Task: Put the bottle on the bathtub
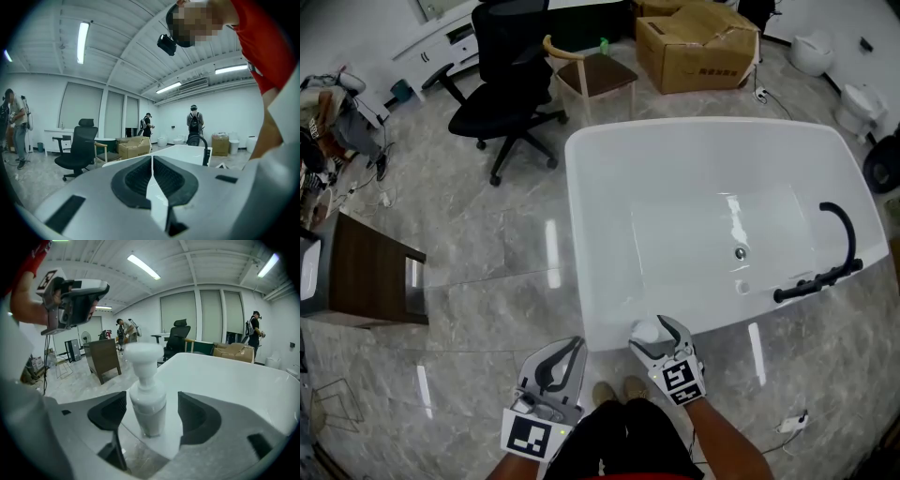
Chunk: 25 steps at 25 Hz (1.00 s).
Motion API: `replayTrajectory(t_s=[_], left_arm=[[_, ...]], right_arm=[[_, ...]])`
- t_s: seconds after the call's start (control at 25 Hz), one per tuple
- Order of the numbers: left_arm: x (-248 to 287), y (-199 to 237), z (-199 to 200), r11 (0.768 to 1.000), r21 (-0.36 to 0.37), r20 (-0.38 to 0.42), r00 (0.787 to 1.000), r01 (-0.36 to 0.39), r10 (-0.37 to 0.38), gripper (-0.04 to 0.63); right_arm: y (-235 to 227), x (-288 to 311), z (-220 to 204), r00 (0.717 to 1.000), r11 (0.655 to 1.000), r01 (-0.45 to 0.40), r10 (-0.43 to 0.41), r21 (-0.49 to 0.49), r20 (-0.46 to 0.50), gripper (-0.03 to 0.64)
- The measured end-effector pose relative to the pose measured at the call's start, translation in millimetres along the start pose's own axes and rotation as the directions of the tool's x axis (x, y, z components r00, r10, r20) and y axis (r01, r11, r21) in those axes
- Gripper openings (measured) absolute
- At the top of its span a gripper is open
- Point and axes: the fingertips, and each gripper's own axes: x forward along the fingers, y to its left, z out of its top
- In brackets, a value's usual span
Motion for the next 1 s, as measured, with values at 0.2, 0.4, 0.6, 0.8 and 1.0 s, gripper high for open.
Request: replayTrajectory(t_s=[0.2, 0.4, 0.6, 0.8, 1.0], left_arm=[[-11.6, -7.2, 16.9, 1.000, -0.005, 0.029, 1.000, 0.010, -0.010, 0.017], [-25.3, -9.3, 43.1, 1.000, -0.008, 0.075, 0.997, 0.001, -0.001, 0.017], [-36.5, -20.2, 69.5, 1.000, 0.002, 0.152, 0.988, 0.014, -0.014, 0.017], [-46.4, -32.4, 94.6, 0.999, 0.015, 0.201, 0.979, 0.035, -0.037, 0.017], [-52.5, -41.0, 103.3, 0.999, 0.023, 0.199, 0.979, 0.047, -0.051, 0.017]], right_arm=[[-1.1, -51.1, 52.1, 0.992, 0.999, 0.039, -0.043, 0.037, 0.115, 0.328], [0.6, -101.0, 121.2, 0.964, 0.994, 0.071, -0.089, 0.081, 0.252, 0.265], [18.2, -141.9, 177.1, 0.922, 0.995, 0.051, -0.078, 0.081, 0.379, 0.179], [44.2, -172.9, 211.1, 0.892, 0.998, 0.034, -0.055, 0.055, 0.448, 0.110], [60.0, -182.0, 219.6, 0.891, 0.999, 0.033, -0.047, 0.037, 0.451, 0.043]])
